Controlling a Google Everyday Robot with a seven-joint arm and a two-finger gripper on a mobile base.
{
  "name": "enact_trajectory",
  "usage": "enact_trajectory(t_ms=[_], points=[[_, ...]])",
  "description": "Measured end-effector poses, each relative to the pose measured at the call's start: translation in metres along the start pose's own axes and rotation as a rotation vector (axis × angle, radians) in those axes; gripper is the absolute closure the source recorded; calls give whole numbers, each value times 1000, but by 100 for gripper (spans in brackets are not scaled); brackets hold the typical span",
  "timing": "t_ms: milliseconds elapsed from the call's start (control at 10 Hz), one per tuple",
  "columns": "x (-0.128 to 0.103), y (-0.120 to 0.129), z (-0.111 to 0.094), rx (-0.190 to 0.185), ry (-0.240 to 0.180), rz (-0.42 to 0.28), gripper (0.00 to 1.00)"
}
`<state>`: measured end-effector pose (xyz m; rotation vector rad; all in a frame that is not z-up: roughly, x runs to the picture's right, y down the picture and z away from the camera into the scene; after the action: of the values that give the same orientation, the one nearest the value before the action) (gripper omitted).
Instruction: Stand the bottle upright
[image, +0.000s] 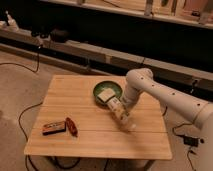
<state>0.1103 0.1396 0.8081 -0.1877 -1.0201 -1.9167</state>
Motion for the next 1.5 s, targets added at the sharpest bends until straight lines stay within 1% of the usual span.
enact_trajectory(t_ms=[700, 900, 1000, 1200, 1300, 1500], points=[[3, -2, 2, -1, -3, 0, 56], [2, -3, 3, -5, -22, 70, 56], [5, -7, 5, -5, -41, 150, 56], [10, -16, 6, -2, -70, 259, 56], [11, -17, 6, -2, -78, 294, 56], [11, -18, 6, -2, -84, 315, 56]])
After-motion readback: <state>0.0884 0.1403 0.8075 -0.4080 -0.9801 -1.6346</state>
